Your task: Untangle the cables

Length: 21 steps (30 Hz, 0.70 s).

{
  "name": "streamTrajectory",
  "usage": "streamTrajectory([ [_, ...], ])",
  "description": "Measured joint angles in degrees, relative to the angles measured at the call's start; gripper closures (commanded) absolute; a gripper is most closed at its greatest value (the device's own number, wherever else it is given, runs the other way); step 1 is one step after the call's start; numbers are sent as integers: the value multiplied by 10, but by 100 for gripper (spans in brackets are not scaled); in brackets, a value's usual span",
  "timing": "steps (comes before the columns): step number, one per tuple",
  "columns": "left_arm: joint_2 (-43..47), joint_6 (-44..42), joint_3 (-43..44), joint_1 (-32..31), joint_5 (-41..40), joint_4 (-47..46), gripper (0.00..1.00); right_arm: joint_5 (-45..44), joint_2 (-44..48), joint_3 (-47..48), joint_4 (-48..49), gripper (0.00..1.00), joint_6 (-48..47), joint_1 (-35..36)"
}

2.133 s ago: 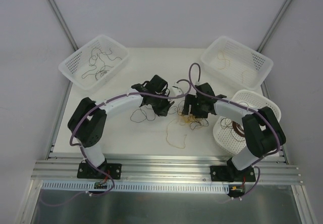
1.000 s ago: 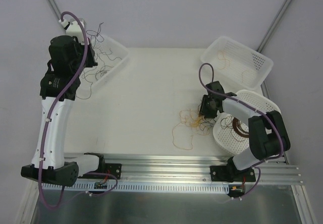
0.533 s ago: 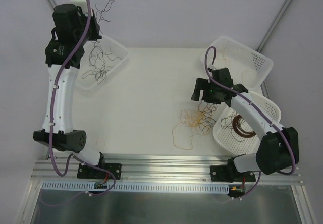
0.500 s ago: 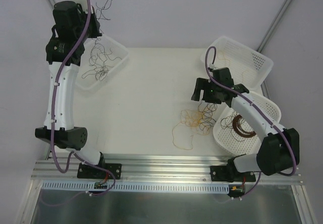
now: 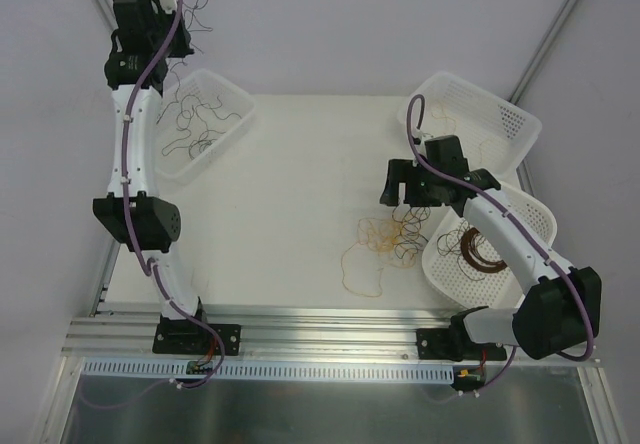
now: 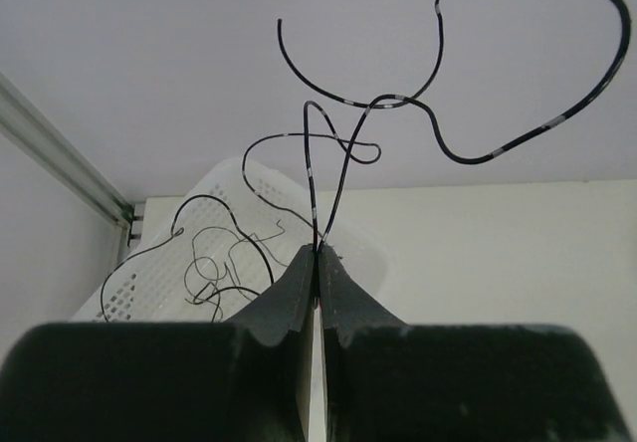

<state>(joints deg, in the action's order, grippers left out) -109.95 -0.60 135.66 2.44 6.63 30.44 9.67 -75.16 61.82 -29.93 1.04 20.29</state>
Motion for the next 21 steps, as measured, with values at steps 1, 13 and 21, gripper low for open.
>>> streamTrajectory([
  [1, -7, -2, -8, 4, 3, -7, 100, 1, 0, 0, -3, 12, -4, 0],
  [13, -81, -2, -285, 82, 52, -145, 100, 2, -12, 13, -41, 12, -38, 0],
  [21, -85, -7, -370, 104, 14, -163, 100, 2, -32, 36, -50, 12, -40, 0],
])
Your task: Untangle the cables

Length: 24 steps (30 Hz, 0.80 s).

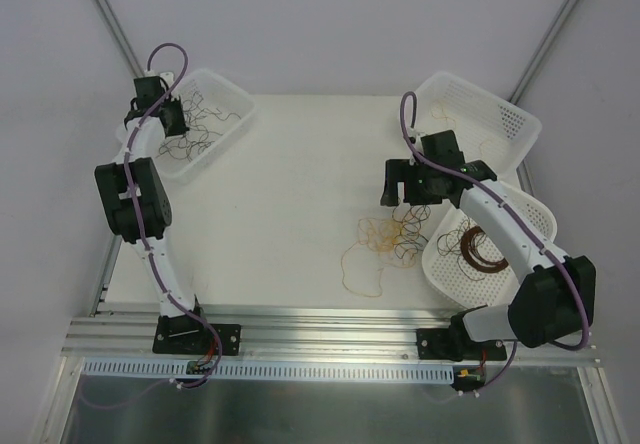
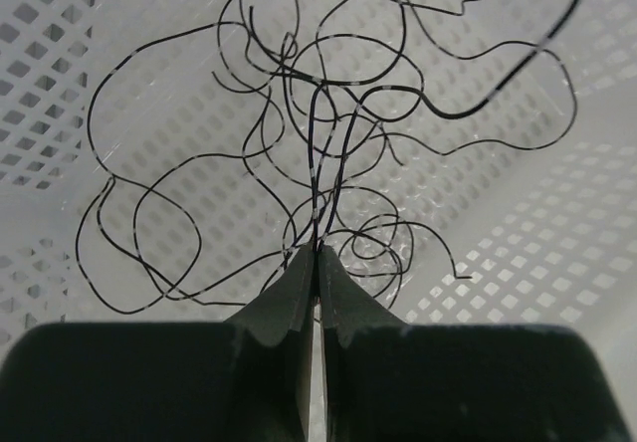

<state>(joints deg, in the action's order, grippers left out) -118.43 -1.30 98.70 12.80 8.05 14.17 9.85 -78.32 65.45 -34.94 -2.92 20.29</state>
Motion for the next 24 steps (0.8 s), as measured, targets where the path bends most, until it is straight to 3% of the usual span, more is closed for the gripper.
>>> streamTrajectory([
  [12, -97, -24, 68, 0, -58, 98, 100, -1, -22, 18, -10, 12, 1, 0],
  [15, -97, -26, 74, 0, -56, 119, 87, -1, -23, 18, -11, 12, 1, 0],
  [17, -97, -25, 80, 0, -56, 123, 69, -2, -23, 18, -12, 12, 3, 0],
  [20, -90, -19, 81, 0, -54, 128, 53, -2, -23, 18, -14, 12, 3, 1],
  [24, -66, -7, 81, 0, -51, 139, 45, -2, -21, 18, -14, 12, 4, 1],
])
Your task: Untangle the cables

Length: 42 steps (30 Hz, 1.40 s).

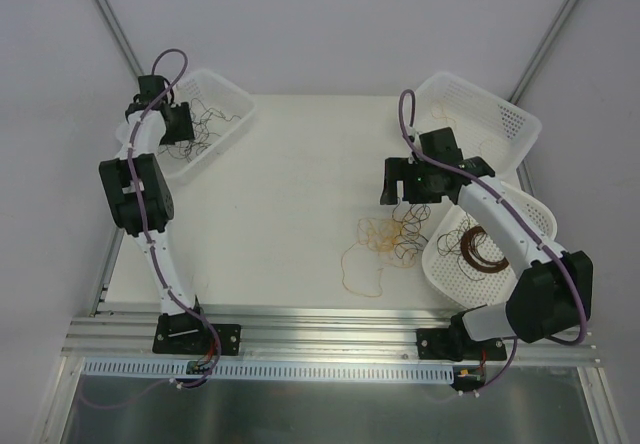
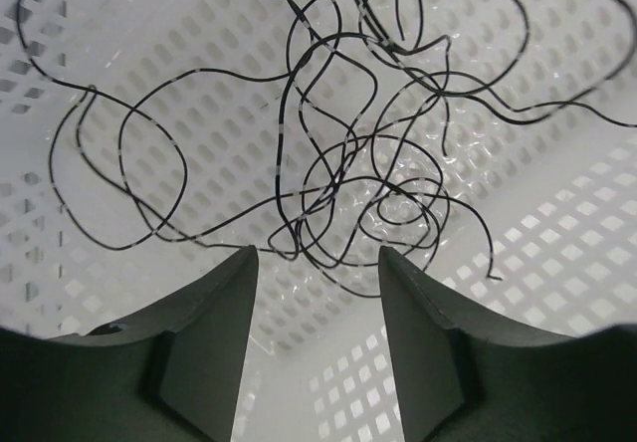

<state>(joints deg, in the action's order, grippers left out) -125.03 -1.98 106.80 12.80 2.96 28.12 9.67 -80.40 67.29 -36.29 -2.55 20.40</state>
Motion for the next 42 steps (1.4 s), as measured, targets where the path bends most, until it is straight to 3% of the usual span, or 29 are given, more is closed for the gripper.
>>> streamTrajectory([
  [13, 167, 83, -5, 0, 63, 3, 19, 0, 55, -47, 5, 12, 10, 3],
  [21, 306, 148, -145, -48, 123, 2, 5, 0, 38, -87, 21, 13, 32, 15],
  [29, 431, 155, -319, -162, 148, 10, 4, -2, -91, -98, 71, 14, 40, 88],
  [37, 533, 161, -430, -173, 155, 14, 6, 55, -249, 43, 97, 16, 43, 168],
  [42, 553, 161, -461, -173, 164, 14, 6, 118, -281, 151, 106, 16, 35, 209],
])
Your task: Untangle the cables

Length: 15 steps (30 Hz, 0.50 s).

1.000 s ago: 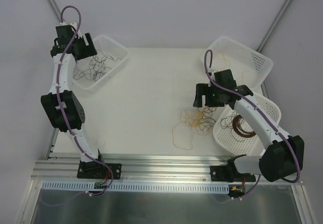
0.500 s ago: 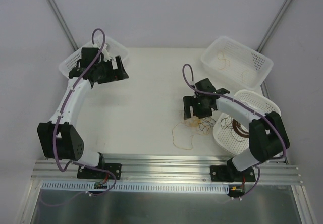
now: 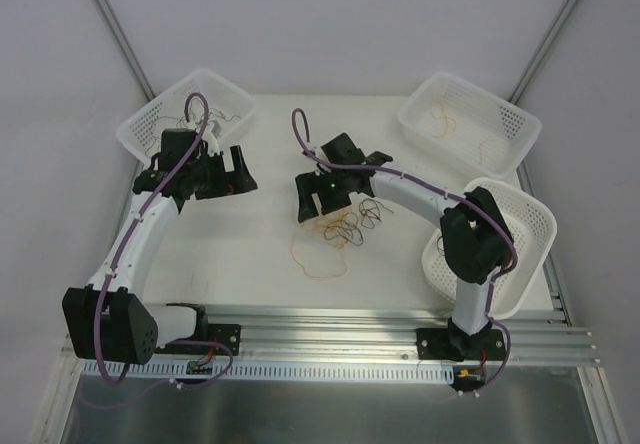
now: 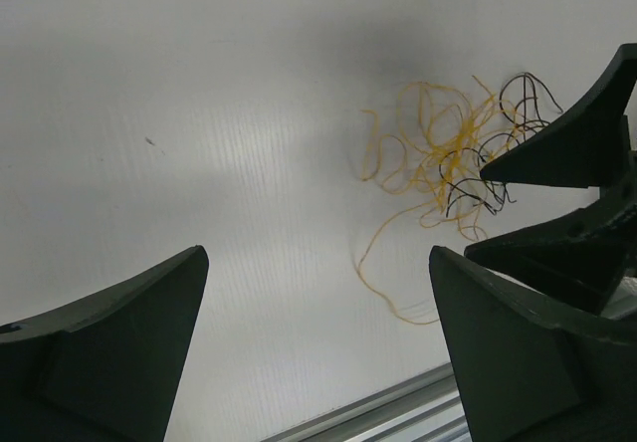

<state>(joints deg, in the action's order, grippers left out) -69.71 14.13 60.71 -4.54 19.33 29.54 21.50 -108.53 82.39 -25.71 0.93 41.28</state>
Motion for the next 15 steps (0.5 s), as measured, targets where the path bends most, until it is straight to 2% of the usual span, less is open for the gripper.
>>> streamTrajectory([
  [3, 1, 0, -5, 0, 6, -1, 6, 5, 10, 23, 3, 16, -4, 12],
  [7, -4, 1, -5, -16, 15, -3, 7, -29, 52, -1, -12, 16, -9, 3],
  [11, -30, 1, -2, -57, 21, -7, 11, -74, 107, -54, -27, 20, -16, -19],
  [15, -80, 6, 10, -104, 27, -14, 15, -105, 142, -93, -43, 29, -25, -38],
])
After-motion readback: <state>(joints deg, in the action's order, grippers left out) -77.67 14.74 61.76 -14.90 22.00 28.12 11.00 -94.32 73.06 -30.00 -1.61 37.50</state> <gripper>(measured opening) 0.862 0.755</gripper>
